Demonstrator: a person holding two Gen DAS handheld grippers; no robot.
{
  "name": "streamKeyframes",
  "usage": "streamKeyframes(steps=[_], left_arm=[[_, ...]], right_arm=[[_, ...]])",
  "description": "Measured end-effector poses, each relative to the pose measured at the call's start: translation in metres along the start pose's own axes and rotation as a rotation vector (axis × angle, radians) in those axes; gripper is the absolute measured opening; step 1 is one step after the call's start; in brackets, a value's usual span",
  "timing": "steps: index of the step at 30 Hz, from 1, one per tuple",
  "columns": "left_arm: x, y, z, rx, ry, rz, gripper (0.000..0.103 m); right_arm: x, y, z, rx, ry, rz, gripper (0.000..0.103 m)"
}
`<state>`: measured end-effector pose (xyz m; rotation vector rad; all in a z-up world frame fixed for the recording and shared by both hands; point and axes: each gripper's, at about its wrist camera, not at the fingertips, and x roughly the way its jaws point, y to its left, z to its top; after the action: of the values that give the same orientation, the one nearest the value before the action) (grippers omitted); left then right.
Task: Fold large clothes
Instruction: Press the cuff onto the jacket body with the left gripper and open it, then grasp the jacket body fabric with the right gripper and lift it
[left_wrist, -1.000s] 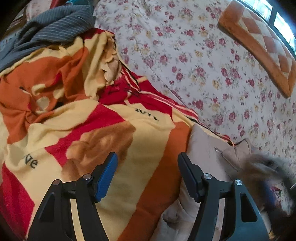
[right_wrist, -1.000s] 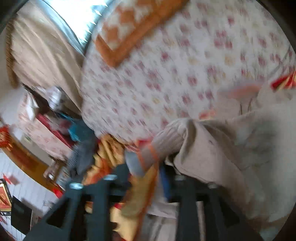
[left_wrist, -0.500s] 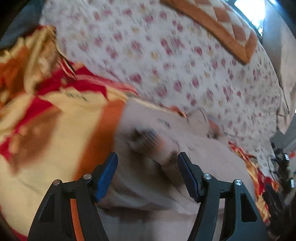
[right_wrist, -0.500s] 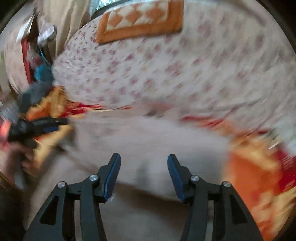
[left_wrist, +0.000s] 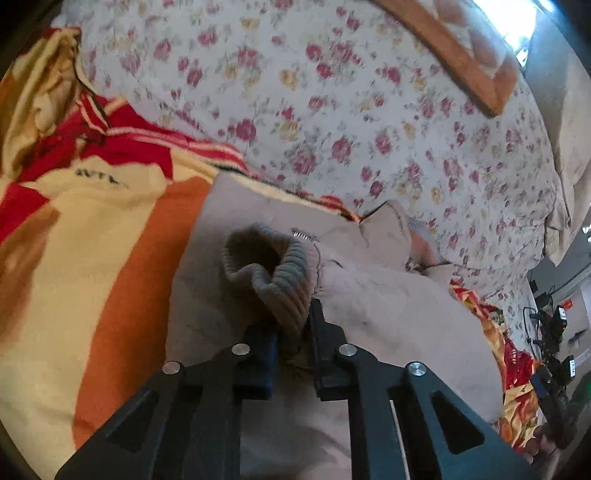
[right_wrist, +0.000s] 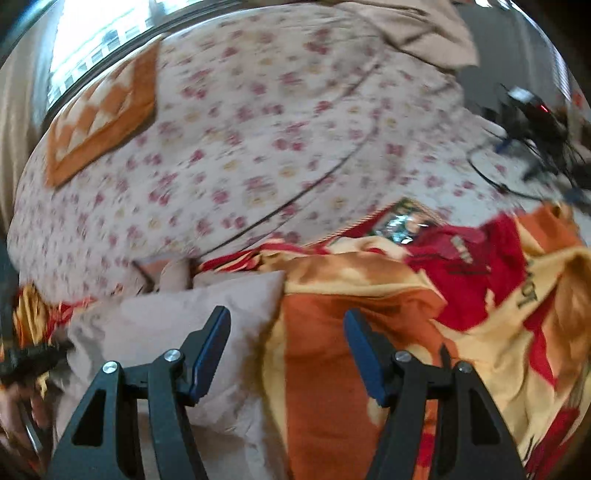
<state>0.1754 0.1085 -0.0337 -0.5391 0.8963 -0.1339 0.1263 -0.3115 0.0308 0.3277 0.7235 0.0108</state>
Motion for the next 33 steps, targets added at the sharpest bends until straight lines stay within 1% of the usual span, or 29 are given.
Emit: streamKeyframes(steps=[1,2,4,6,7,8,9,10,11,12,14,15,16,18,19,20,21,22,23,24,25,26,27,28,29,30,31,32,33], left_arm=[[-0.008,0.000,-0.002,-0.007,-0.014,-0.011,0.000],[-0.022,-0.001,-0.005,-0.016,-0.039,-0.038,0.000],[-0.045,0.000,-0.008,-0.017,-0.090,-0.052,0.000],[-0.056,0.009,-0.004,-0.021,-0.125,-0.025,0.000],[-0.058,0.015,-0.003,-0.036,-0.134,0.002,0.000],[-0.054,0.025,-0.002,-0.060,-0.120,0.031,0.002],[-0.044,0.034,-0.002,-0.086,-0.066,0.054,0.006],[-0.030,0.042,-0.005,-0.118,0.005,0.069,0.008],[-0.023,0.046,-0.008,-0.141,0.046,0.075,0.011],[-0.019,0.049,-0.011,-0.161,0.064,0.069,0.014],[-0.032,0.047,-0.009,-0.166,0.007,0.091,0.021],[-0.040,0.045,-0.008,-0.156,-0.030,0.108,0.021],[-0.050,0.043,-0.006,-0.146,-0.078,0.139,0.021],[-0.073,0.043,-0.003,-0.127,-0.208,0.240,0.022],[-0.081,0.045,-0.001,-0.130,-0.249,0.277,0.022],[-0.087,0.046,0.000,-0.135,-0.288,0.306,0.022],[-0.090,0.046,0.001,-0.136,-0.314,0.305,0.022],[-0.090,0.043,0.002,-0.129,-0.323,0.287,0.022],[-0.086,0.039,0.005,-0.101,-0.316,0.255,0.022],[-0.080,0.029,0.007,-0.052,-0.307,0.227,0.021],[-0.077,0.021,0.009,-0.020,-0.302,0.209,0.021],[-0.071,0.007,0.009,0.037,-0.297,0.165,0.017],[-0.065,-0.005,0.010,0.082,-0.290,0.140,0.017],[-0.059,-0.016,0.010,0.136,-0.274,0.136,0.017],[-0.046,-0.024,0.007,0.185,-0.238,0.180,0.017],[-0.036,-0.024,0.004,0.186,-0.201,0.223,0.017],[-0.030,-0.021,0.002,0.175,-0.171,0.237,0.017],[-0.019,-0.016,0.000,0.156,-0.109,0.243,0.017],[-0.009,-0.011,-0.001,0.135,-0.057,0.247,0.017]], right_arm=[[0.000,0.000,-0.001,0.001,-0.002,-0.003,0.067],[0.001,0.002,-0.001,0.001,-0.004,-0.009,0.067],[0.002,0.006,-0.003,0.000,-0.002,-0.001,0.068],[0.003,0.011,-0.005,-0.003,0.001,0.007,0.068],[0.004,0.014,-0.005,-0.009,0.003,0.009,0.067],[0.005,0.017,-0.006,-0.016,0.007,0.013,0.068],[0.007,0.020,-0.007,-0.024,0.012,0.012,0.067],[0.008,0.021,-0.007,-0.031,0.014,0.009,0.067],[0.008,0.023,-0.008,-0.038,0.014,0.006,0.067],[0.008,0.026,-0.008,-0.045,0.009,0.003,0.067],[0.006,0.030,-0.007,-0.058,-0.007,0.014,0.068],[0.005,0.034,-0.006,-0.070,-0.022,0.028,0.068],[0.003,0.040,-0.006,-0.089,-0.034,0.049,0.068],[0.001,0.063,-0.009,-0.169,-0.043,0.118,0.067],[0.001,0.074,-0.012,-0.208,-0.041,0.142,0.067],[0.003,0.088,-0.016,-0.251,-0.028,0.169,0.063],[0.007,0.101,-0.021,-0.286,-0.003,0.201,0.055],[0.014,0.110,-0.025,-0.308,0.037,0.232,0.033],[0.023,0.117,-0.030,-0.322,0.081,0.262,0.028],[0.035,0.123,-0.038,-0.340,0.125,0.265,0.027],[0.046,0.124,-0.043,-0.349,0.157,0.236,0.027],[0.059,0.122,-0.050,-0.352,0.201,0.183,0.025],[0.066,0.119,-0.053,-0.355,0.220,0.157,0.024],[0.071,0.114,-0.056,-0.359,0.237,0.129,0.024],[0.075,0.107,-0.057,-0.354,0.245,0.099,0.021],[0.075,0.100,-0.057,-0.335,0.247,0.099,0.021],[0.075,0.094,-0.056,-0.322,0.249,0.107,0.021],[0.076,0.088,-0.055,-0.314,0.252,0.098,0.021],[0.075,0.081,-0.054,-0.313,0.239,0.058,0.017]])
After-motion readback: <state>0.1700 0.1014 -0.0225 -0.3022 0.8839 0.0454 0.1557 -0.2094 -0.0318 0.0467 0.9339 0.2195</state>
